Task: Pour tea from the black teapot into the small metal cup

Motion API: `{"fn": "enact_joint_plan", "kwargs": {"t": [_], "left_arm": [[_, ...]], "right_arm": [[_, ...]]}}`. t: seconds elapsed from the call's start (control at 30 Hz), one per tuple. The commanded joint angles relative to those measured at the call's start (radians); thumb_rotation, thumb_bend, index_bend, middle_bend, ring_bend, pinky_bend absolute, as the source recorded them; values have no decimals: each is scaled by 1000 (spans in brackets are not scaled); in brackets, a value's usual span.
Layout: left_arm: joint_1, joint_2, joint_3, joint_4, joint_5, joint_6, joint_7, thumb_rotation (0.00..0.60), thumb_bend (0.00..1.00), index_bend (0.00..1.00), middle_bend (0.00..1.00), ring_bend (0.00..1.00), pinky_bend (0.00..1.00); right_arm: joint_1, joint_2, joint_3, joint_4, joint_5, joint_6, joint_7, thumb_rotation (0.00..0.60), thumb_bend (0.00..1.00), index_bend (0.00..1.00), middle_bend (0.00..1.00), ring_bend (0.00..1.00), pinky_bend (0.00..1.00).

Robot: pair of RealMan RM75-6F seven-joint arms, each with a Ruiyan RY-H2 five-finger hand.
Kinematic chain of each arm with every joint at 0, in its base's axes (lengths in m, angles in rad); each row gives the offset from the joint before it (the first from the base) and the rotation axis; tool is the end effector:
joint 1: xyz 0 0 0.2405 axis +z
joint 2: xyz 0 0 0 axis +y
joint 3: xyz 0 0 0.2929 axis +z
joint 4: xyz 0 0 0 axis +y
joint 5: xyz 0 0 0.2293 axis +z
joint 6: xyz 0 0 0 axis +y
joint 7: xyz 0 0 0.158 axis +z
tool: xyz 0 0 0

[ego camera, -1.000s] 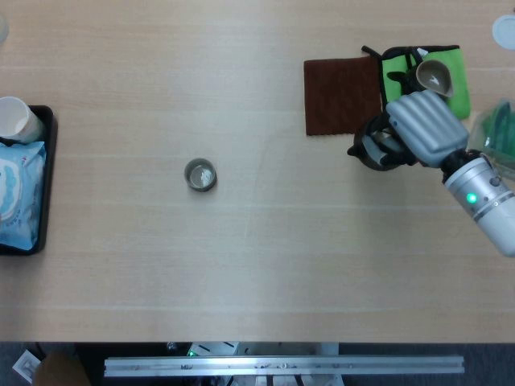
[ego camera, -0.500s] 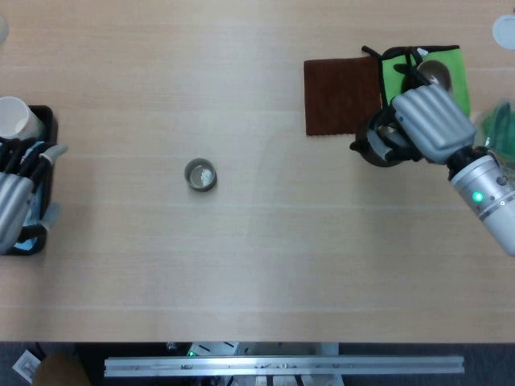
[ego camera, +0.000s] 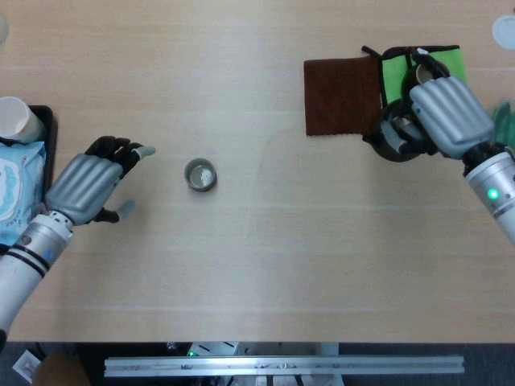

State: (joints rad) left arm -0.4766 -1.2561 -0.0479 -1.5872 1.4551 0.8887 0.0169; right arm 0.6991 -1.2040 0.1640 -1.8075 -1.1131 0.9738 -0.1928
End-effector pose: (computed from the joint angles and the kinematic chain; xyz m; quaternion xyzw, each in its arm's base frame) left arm -0.2806 0.2996 0.0268 -0.7610 -0.4372 -0.3032 0.3713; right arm -0.1699 -0.3628 0.0595 0.7194 -0.4208 0.3936 0.3880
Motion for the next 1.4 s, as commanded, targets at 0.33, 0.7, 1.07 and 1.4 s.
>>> {"fn": "enact_joint_plan", "kwargs": {"t": [0.33,0.7,1.07,1.4], "left_arm": [[-114,-180,-49,90,-196,-95,193,600,280,156,144,110,84],[-180,-310,-52,183,-333,-122,319,600,278,199,146,109,84],[-216,-368,-60,233,-409,-121,340,600,278,249,160,110,84],[-229,-398,-58,264,-428,-108,332,600,277,278,184,120,84]], "right_arm": [[-6,5,3,7,-7,-6,20,492,449,976,914,949,89],[-14,15,2,25,-17,-21,50,492,449,976,914,949,89],[-20,22,4,37,-29,-29,76,493,448,976,914,950,89],[-25,27,3,37,-34,-34,86,494,449,976,914,949,89]]}}
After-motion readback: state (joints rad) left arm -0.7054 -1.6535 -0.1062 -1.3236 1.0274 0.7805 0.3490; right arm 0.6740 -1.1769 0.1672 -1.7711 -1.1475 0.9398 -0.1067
